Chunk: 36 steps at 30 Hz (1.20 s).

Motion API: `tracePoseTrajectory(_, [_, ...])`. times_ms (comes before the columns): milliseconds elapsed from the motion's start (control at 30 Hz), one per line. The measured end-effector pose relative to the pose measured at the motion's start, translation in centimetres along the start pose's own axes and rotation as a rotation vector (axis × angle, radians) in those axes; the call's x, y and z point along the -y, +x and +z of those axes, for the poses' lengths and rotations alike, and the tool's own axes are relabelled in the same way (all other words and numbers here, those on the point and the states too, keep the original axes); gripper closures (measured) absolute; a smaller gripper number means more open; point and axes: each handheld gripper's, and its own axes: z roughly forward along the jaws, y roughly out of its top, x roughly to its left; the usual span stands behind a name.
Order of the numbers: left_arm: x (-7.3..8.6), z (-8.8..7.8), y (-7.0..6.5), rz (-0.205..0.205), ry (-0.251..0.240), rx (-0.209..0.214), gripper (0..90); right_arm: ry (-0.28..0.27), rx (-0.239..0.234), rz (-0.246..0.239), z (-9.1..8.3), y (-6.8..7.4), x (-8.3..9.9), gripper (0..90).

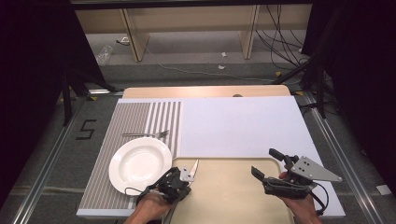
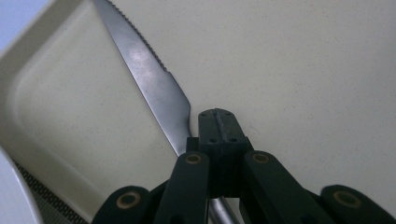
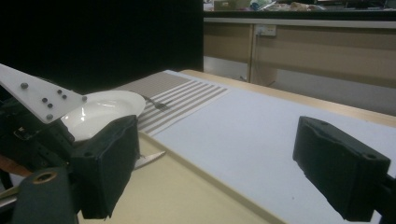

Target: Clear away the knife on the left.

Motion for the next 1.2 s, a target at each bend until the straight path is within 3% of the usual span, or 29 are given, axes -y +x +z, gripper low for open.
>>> tracePoseTrajectory(567, [1.6, -1.0, 0.5, -0.071, 0.018, -0.030, 89.5, -0.002, -0.004, -0.004, 0.1, 0.1, 0.0, 15.5])
tracePoseTrajectory(1200, [2.2, -1.5, 0.9, -0.107, 0.018, -0.040, 89.3, -0.002, -0.006, -0.003, 0.0, 0.1, 0.0, 15.5])
